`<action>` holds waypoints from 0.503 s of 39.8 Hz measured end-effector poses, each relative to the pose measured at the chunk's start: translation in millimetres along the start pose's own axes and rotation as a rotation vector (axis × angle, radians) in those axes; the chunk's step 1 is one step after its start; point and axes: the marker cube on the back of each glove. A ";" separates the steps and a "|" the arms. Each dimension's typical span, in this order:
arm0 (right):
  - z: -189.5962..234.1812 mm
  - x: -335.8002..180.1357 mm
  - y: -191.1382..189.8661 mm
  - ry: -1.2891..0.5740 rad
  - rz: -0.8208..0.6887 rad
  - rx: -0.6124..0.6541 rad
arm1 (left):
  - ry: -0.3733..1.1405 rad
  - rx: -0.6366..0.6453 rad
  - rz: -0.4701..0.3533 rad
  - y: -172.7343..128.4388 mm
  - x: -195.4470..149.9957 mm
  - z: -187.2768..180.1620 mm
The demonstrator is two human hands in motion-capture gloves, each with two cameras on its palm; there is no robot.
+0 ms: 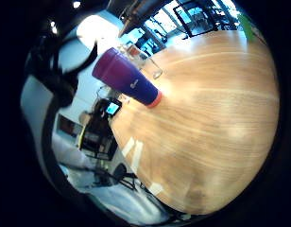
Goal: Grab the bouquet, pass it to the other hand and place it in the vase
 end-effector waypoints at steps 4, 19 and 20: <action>-20.5 8.4 -8.7 0.126 -0.087 0.003 | -0.067 0.085 0.035 -30.4 18.8 -38.7; -63.6 -1.6 -17.7 0.170 -0.015 0.167 | -0.170 0.303 0.011 -90.3 -29.9 -119.9; -64.7 -2.8 -17.9 0.154 0.010 0.168 | -0.169 0.306 0.003 -90.2 -36.7 -121.5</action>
